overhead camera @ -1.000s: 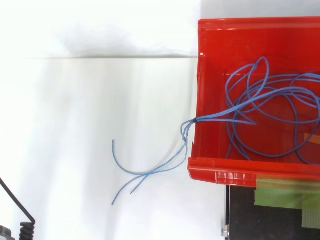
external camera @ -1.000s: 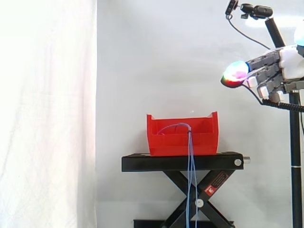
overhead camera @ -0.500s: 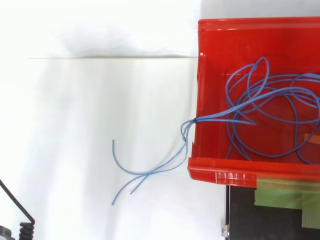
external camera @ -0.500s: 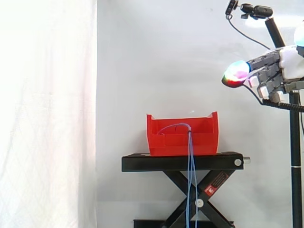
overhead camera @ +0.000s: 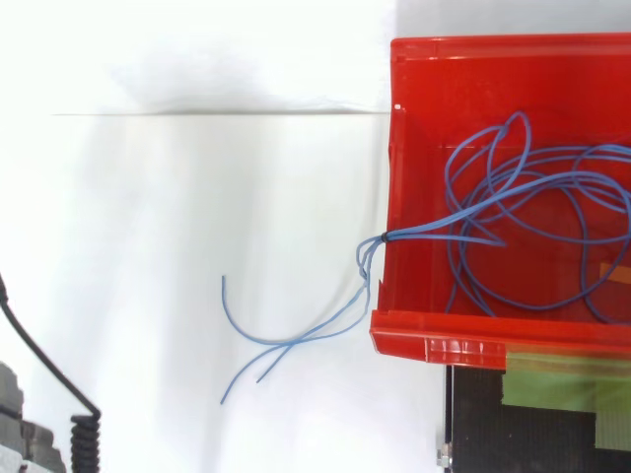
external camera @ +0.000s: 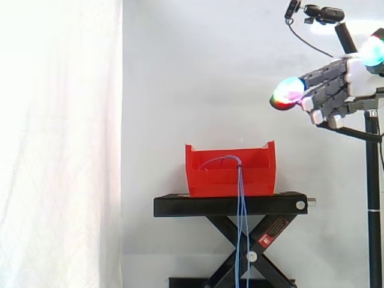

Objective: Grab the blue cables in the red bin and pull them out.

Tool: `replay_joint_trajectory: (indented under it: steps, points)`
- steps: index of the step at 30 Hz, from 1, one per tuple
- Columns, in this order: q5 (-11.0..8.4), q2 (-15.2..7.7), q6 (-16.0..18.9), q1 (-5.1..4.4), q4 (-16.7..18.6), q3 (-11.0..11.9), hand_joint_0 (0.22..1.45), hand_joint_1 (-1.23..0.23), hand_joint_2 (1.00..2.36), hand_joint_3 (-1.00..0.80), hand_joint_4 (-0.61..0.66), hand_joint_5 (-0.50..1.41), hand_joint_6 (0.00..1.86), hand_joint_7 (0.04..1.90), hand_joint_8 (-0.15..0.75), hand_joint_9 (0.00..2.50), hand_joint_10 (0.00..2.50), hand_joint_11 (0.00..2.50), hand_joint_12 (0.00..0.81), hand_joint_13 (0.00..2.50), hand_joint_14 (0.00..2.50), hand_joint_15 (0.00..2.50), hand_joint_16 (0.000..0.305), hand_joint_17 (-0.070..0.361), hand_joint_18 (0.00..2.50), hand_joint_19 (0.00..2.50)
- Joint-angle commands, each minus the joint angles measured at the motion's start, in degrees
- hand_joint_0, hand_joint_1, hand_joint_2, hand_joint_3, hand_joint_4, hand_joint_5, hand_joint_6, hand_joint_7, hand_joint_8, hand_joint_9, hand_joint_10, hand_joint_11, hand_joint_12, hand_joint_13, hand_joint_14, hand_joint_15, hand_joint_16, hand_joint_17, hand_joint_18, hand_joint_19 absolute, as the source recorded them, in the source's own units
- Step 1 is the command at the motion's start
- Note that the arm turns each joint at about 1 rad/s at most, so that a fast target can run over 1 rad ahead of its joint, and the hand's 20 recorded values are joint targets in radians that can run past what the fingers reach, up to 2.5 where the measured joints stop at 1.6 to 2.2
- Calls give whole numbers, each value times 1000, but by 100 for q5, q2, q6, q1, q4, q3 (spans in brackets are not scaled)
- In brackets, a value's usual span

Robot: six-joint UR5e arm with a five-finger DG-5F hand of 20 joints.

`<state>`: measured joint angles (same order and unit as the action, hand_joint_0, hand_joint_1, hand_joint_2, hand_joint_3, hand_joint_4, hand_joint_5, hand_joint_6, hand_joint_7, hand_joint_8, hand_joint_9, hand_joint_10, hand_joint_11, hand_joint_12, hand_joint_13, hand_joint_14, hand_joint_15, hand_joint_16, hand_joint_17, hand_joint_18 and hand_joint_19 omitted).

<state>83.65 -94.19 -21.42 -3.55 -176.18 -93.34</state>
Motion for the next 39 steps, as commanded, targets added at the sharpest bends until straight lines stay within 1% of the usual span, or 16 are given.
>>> replay_joint_trajectory:
  steps: [1, 7, 9, 16, 20, 21, 22, 23, 24, 25, 28, 31, 35, 37, 38, 39]
  points:
    - [-244, -3, -657, -67, 339, 0, 668, -848, 1000, -1000, 173, 499, 10, 287, 258, 671, 14, 359, 364, 684, 17, 406, 58, 130, 704, 690]
    - [-411, -12, -1184, -137, 445, 0, 667, -850, 1000, -1000, 184, 524, 12, 312, 259, 670, 14, 359, 364, 684, 16, 410, 58, 130, 702, 689]
    - [-525, -144, -1378, -154, 392, 0, 667, -850, 1000, -1000, 188, 535, 11, 317, 262, 668, 15, 361, 364, 684, 16, 410, 58, 130, 702, 690]
    - [-534, -267, -1914, -154, 330, 0, 682, -891, 1000, -1000, 75, 663, 13, 318, 250, 666, 14, 358, 358, 675, 16, 410, 56, 127, 693, 684]
    - [-516, -267, -2520, -119, 339, 0, 701, -960, 1000, -1000, 21, 674, 11, 299, 232, 662, 13, 334, 346, 668, 16, 407, 54, 122, 682, 688]
    - [-481, -276, -2731, -119, 366, 0, 699, -969, 1000, -1000, 17, 671, 12, 294, 230, 653, 13, 335, 346, 668, 16, 406, 54, 122, 683, 688]
    - [-437, -276, -3197, -128, 366, 0, 703, -996, 1000, -1000, 9, 664, 11, 286, 222, 637, 13, 331, 342, 650, 16, 400, 54, 121, 677, 689]
    - [-437, -276, -3197, -128, 366, 0, 705, -1014, 1000, -1000, 0, 660, 11, 285, 219, 627, 13, 332, 344, 640, 16, 400, 53, 120, 652, 683]
    - [-411, -302, -3751, -137, 453, -9, 705, -1015, 1000, -1000, 0, 660, 11, 285, 218, 620, 13, 338, 344, 627, 16, 397, 53, 120, 651, 683]
    - [-420, -496, -4709, -146, 726, -9, 710, -1036, 1000, -1000, -7, 664, 11, 296, 212, 591, 13, 325, 349, 593, 16, 388, 53, 119, 630, 664]
    - [-402, -759, -5676, -137, 1288, 0, 711, -1082, 1000, -1000, -2, 672, 12, 330, 201, 518, 12, 314, 348, 486, 15, 340, 52, 117, 523, 614]
    - [-218, -847, -6036, -163, 1754, -9, 698, -1097, 1000, -1000, 21, 697, 14, 438, 208, 493, 12, 325, 356, 432, 13, 312, 53, 119, 465, 573]
    - [11, -847, -6431, -181, 1904, 0, 675, -1107, 1000, -1000, 34, 694, 15, 501, 219, 483, 13, 363, 362, 426, 13, 325, 55, 123, 453, 570]
    - [231, -847, -7328, -207, 2079, -9, 673, -1107, 1000, -1000, 40, 695, 15, 513, 222, 492, 13, 369, 364, 437, 13, 324, 55, 124, 457, 582]
    - [231, -847, -7328, -207, 2079, -9, 673, -1106, 1000, -1000, 37, 696, 14, 515, 223, 492, 13, 373, 366, 441, 13, 327, 55, 124, 460, 581]
    - [283, -847, -7706, -216, 2141, 0, 673, -1106, 1000, -1000, 43, 697, 15, 522, 224, 492, 14, 378, 365, 442, 13, 327, 55, 124, 461, 573]
